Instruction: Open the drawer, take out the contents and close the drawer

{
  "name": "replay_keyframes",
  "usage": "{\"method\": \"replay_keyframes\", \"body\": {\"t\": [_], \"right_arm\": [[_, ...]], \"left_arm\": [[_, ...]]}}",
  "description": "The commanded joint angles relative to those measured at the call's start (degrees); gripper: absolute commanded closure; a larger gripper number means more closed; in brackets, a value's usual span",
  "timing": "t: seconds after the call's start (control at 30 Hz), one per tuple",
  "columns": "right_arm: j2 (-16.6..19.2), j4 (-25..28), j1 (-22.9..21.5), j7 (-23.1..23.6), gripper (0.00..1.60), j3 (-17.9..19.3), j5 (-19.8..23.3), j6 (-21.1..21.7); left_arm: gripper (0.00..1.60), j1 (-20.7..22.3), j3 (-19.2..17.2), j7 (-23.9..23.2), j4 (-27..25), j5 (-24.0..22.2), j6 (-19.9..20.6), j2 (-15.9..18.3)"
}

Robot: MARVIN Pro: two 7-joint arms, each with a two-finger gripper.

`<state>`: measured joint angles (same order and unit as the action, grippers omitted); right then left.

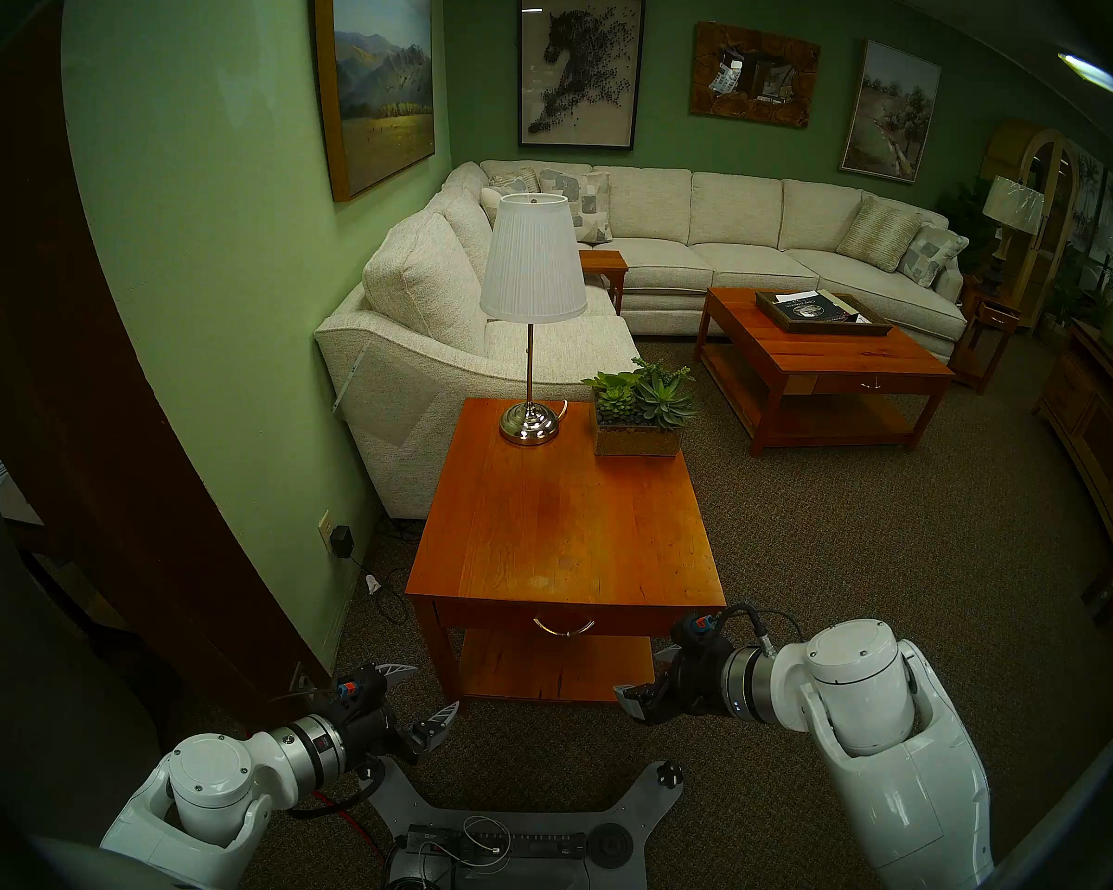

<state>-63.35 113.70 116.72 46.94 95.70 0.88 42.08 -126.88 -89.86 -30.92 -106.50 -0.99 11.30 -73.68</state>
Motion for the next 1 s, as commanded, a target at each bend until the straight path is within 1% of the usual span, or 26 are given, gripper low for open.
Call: {"method": "replay_keyframes", "body": {"t": [0.0, 0.23, 0.33, 0.37, 0.4, 0.47, 0.5, 0.57, 0.6, 0.63, 0.67, 0.7, 0.77, 0.8, 0.9, 0.93, 0.97], "right_arm": [[0.04, 1.24, -0.38, 0.09, 0.0, 0.03, 0.09, -0.08], [0.06, 1.16, -0.41, 0.07, 0.0, 0.01, 0.13, -0.12], [0.06, 1.12, -0.43, 0.07, 0.0, 0.0, 0.15, -0.14], [0.07, 1.11, -0.43, 0.06, 0.0, -0.01, 0.16, -0.14], [0.07, 1.08, -0.44, 0.06, 0.0, -0.01, 0.16, -0.15], [0.07, 1.05, -0.45, 0.06, 0.0, -0.02, 0.17, -0.17], [0.07, 1.03, -0.46, 0.06, 0.0, -0.03, 0.18, -0.17], [0.08, 1.01, -0.47, 0.05, 0.0, -0.03, 0.19, -0.18], [0.08, 0.98, -0.48, 0.05, 0.0, -0.04, 0.2, -0.19], [0.08, 0.98, -0.48, 0.05, 0.0, -0.04, 0.2, -0.19], [0.08, 0.96, -0.48, 0.05, 0.0, -0.05, 0.21, -0.2], [0.08, 0.96, -0.48, 0.05, 0.0, -0.05, 0.21, -0.2], [0.09, 0.94, -0.5, 0.04, 0.0, -0.06, 0.23, -0.21], [0.09, 0.92, -0.5, 0.04, 0.0, -0.06, 0.23, -0.22], [0.1, 0.88, -0.52, 0.03, 0.0, -0.07, 0.25, -0.23], [0.1, 0.86, -0.52, 0.03, 0.0, -0.08, 0.25, -0.23], [0.1, 0.86, -0.52, 0.03, 0.0, -0.08, 0.25, -0.23]], "left_arm": [[0.0, 3.75, 2.61, 2.03, -1.39, 2.03, 4.18, -1.65], [0.0, 8.95, 5.84, 2.94, 0.36, 3.42, 9.24, -3.4], [0.0, 10.33, 6.99, 3.85, 0.83, 4.55, 11.03, -4.94], [0.0, 11.73, 7.66, 3.97, 1.81, 4.77, 11.59, -5.19], [0.0, 11.16, 7.59, 4.71, 1.42, 5.24, 11.73, -6.31], [0.0, 13.7, 8.66, 4.86, 3.13, 5.33, 12.91, -7.15], [0.0, 12.72, 8.41, 5.19, 2.37, 5.56, 12.85, -8.18], [0.0, 14.19, 9.07, 5.15, 3.24, 5.8, 13.86, -8.86], [0.0, 14.59, 9.44, 5.41, 3.46, 6.22, 14.48, -9.99], [0.0, 16.77, 10.23, 5.24, 5.06, 6.34, 15.26, -10.06], [0.0, 15.98, 10.07, 5.37, 4.56, 6.56, 15.39, -10.8], [0.0, 15.98, 10.07, 5.37, 4.56, 6.56, 15.39, -10.8], [0.0, 18.75, 11.04, 5.28, 6.81, 7.3, 16.83, -11.75], [0.0, 18.4, 11.04, 5.5, 6.69, 7.61, 16.83, -12.01], [0.0, 20.85, 11.71, 5.38, 8.73, 8.12, 18.21, -13.01], [0.0, 19.65, 11.55, 5.22, 7.63, 7.83, 17.98, -12.22], [0.0, 19.65, 11.55, 5.22, 7.63, 7.83, 17.98, -12.22]]}}
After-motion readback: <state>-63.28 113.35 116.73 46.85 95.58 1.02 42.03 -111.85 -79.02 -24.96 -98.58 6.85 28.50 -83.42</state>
